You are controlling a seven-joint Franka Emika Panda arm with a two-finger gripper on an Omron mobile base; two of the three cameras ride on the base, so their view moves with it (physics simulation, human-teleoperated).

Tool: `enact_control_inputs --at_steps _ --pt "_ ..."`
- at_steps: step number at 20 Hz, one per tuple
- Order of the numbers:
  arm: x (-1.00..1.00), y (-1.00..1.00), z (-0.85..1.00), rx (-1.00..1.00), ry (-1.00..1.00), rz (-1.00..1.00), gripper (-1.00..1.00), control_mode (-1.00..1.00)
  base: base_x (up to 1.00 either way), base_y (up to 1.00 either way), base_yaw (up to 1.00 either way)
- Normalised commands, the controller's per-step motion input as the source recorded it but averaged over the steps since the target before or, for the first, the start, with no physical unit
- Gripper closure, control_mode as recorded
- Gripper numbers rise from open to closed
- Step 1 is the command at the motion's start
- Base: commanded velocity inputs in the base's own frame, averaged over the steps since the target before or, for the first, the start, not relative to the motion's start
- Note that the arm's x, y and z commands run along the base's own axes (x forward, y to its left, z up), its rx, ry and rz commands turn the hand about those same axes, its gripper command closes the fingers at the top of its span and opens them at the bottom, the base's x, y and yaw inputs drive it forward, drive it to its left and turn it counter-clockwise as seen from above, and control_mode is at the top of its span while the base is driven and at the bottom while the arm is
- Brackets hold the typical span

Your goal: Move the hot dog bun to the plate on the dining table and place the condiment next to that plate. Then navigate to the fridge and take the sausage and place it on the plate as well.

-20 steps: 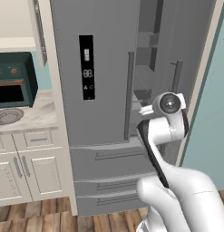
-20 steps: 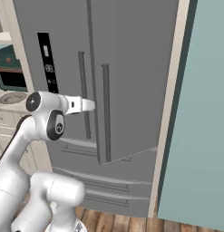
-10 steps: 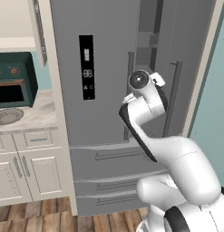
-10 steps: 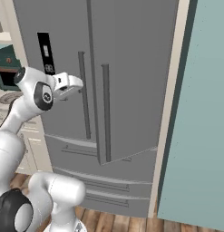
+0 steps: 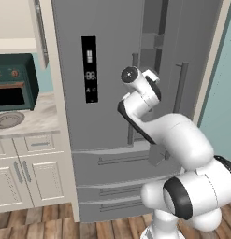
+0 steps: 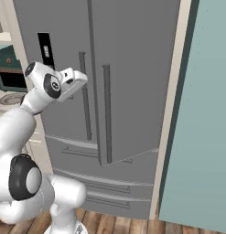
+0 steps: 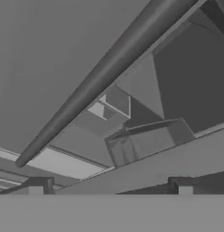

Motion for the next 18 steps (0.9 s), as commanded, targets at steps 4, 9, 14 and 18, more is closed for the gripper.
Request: enact_control_inputs --at_steps 4,9,14,18 --pt "0.64 -0.18 -0.23 0.00 0.14 0.10 -1.00 -1.00 0.00 0.00 0.00" --pt "0.41 -0.40 -0.20 0.00 0.08 0.13 -1.00 -1.00 0.00 0.00 0.00" --pt "0.07 -0.55 -0.13 0.00 0.01 0.07 -1.00 -1.00 0.00 0.00 0.00" --pt "-0.17 -0.63 -0.01 0.00 0.00 0.01 -1.00 -1.00 0.00 0.00 0.00"
